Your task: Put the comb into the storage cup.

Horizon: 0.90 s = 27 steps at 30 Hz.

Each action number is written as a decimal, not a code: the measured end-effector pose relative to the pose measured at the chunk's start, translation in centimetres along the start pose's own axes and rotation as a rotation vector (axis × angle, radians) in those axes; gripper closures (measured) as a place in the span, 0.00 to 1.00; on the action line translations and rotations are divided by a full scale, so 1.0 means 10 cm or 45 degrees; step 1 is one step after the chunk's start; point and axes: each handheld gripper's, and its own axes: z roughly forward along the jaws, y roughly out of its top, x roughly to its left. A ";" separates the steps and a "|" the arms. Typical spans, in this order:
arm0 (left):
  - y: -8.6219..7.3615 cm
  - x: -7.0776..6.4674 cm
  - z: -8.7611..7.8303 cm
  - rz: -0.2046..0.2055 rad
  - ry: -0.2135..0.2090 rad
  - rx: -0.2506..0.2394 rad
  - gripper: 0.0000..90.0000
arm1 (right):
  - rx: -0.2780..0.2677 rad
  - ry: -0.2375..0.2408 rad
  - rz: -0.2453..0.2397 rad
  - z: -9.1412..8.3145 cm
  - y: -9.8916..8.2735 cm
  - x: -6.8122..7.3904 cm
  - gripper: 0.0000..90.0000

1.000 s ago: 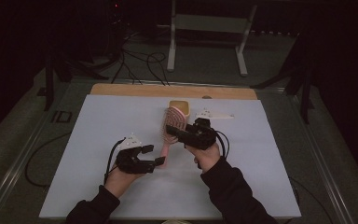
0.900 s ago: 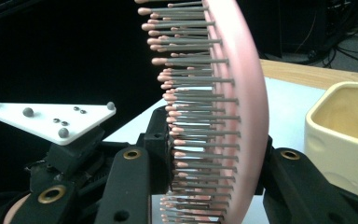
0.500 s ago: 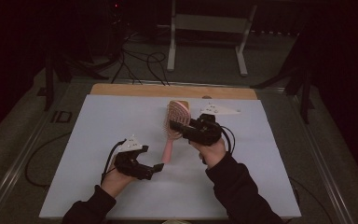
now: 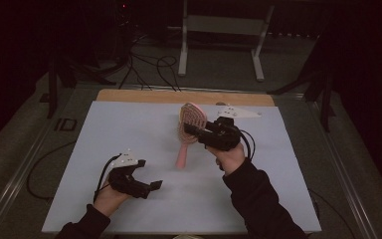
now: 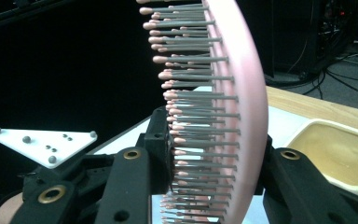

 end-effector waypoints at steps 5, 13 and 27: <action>-0.13 0.02 -0.12 0.027 0.061 -0.025 0.00 | -0.012 0.006 0.010 -0.01 0.00 -0.02 0.71; -0.31 0.12 -0.24 0.008 0.144 -0.026 0.00 | -0.026 0.005 0.013 -0.04 0.03 -0.04 0.71; -0.53 0.17 -0.38 0.008 0.204 0.006 0.00 | -0.038 -0.005 -0.005 -0.08 0.11 -0.09 0.71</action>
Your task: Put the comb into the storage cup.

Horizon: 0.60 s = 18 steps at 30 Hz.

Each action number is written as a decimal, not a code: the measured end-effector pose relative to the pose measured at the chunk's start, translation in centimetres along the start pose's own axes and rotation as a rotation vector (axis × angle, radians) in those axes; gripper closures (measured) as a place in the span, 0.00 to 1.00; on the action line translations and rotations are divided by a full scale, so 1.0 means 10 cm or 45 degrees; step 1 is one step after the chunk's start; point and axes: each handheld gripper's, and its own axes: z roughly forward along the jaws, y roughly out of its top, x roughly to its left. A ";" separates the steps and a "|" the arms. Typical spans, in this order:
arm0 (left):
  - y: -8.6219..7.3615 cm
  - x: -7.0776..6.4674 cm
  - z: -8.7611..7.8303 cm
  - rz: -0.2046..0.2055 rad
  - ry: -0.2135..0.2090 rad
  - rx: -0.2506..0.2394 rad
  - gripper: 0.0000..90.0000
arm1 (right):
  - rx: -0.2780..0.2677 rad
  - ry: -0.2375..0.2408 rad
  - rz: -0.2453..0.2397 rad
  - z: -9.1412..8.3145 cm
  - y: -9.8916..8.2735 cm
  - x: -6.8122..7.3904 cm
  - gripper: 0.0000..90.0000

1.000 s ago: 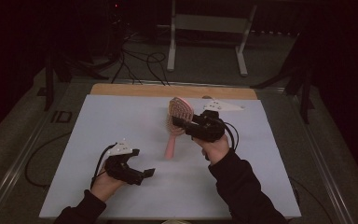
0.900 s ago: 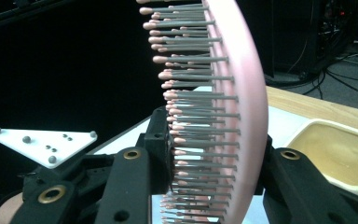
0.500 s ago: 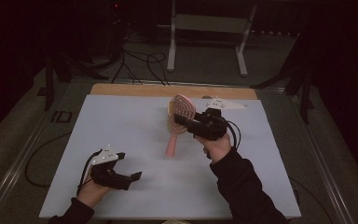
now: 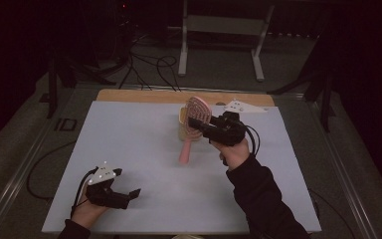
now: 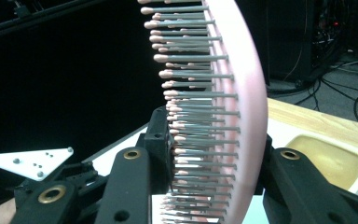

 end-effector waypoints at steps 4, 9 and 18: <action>-0.05 0.02 -0.04 -0.015 0.010 -0.012 0.00 | -0.014 -0.012 -0.019 -0.03 0.09 -0.01 0.71; -0.06 0.02 -0.06 -0.005 0.030 -0.014 0.00 | -0.042 -0.024 -0.035 -0.07 0.19 -0.04 0.71; -0.06 0.03 -0.05 -0.012 0.009 -0.034 0.00 | -0.079 -0.046 -0.039 -0.14 0.31 -0.08 0.71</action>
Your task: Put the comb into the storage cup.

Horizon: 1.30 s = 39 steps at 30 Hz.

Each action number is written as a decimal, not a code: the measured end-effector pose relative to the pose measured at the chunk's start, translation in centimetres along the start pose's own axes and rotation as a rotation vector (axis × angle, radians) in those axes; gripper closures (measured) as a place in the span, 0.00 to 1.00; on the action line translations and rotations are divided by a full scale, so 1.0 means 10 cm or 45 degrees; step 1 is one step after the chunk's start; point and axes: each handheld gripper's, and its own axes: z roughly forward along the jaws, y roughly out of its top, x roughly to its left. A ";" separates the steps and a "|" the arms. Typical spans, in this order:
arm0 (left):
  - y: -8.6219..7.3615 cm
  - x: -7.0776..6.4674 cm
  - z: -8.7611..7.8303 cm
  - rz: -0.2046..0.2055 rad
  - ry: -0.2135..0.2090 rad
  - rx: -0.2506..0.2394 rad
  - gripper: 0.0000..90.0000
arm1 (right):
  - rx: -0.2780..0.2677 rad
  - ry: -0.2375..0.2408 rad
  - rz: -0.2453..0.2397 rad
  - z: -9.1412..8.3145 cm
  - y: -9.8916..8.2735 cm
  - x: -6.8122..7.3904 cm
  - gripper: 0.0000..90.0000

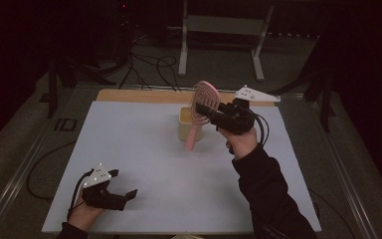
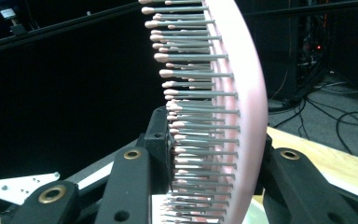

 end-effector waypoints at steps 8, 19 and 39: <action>0.00 -0.01 0.01 0.000 -0.017 0.007 0.00 | -0.019 -0.027 -0.018 0.00 0.11 -0.05 0.71; 0.01 -0.03 -0.01 0.010 -0.023 -0.005 0.00 | -0.054 -0.061 -0.016 0.02 0.25 -0.15 0.71; 0.01 -0.02 -0.04 0.022 -0.045 -0.034 0.00 | -0.113 -0.130 -0.021 0.10 0.49 -0.34 0.72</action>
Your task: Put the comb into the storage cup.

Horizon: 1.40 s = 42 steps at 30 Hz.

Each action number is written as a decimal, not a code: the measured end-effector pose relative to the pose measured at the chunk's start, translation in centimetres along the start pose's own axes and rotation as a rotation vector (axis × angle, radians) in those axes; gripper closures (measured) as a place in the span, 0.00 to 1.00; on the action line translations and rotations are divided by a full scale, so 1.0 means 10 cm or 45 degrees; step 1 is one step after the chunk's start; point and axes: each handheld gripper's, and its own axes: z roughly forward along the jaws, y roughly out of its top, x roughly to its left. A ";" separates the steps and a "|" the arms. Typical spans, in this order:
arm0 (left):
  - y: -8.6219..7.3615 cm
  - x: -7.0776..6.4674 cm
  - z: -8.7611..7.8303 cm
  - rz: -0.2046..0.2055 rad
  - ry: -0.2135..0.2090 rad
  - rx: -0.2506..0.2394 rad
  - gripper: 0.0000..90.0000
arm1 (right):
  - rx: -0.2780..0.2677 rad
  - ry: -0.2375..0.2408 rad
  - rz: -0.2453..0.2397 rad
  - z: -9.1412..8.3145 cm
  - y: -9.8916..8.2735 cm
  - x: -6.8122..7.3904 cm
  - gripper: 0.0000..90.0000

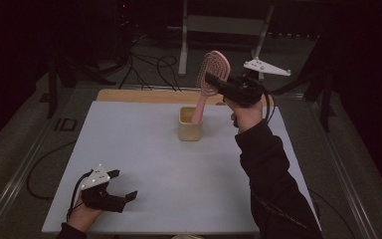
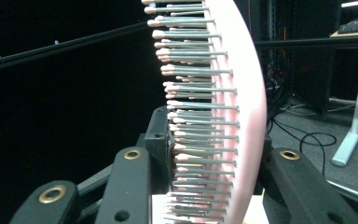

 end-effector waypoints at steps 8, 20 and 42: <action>-0.01 0.02 -0.01 -0.007 -0.006 -0.015 0.00 | -0.023 -0.036 0.006 0.09 0.10 -0.07 0.72; 0.00 0.01 -0.03 0.008 -0.005 -0.040 0.00 | -0.034 -0.084 0.027 0.29 0.08 -0.17 0.72; -0.01 0.01 -0.02 0.025 -0.011 -0.038 0.00 | -0.014 -0.113 0.032 0.59 -0.27 -0.36 0.72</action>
